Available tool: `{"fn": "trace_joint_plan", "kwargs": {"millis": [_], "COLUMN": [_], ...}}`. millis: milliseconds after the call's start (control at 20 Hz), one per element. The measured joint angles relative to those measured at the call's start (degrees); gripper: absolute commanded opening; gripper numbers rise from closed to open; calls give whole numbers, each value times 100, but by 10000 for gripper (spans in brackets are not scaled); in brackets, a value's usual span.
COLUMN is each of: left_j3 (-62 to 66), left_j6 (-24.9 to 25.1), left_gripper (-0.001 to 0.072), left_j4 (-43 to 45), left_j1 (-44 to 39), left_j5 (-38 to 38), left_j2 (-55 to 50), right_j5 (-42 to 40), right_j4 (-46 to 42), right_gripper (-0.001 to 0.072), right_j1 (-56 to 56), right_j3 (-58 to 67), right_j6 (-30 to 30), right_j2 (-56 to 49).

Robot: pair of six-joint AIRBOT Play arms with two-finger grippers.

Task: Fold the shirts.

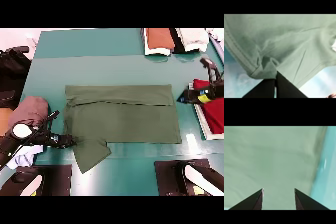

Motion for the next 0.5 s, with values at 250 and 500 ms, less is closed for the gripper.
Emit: {"fn": "trace_joint_plan", "kwargs": {"millis": [250, 500], "left_j3": [264, 380], "left_j6": [26, 37], "left_gripper": [22, 22], "left_j4": [273, 334], "left_j1": [0, 0], "left_j5": [-98, -37], "left_j2": [0, 0], "right_j5": [256, 76], "right_j4": [-363, -188], "right_gripper": [516, 509], "right_j1": [-1453, -2162], "right_j3": [-1523, -2691], "right_j6": [22, 17], "right_j2": [407, 234]}}
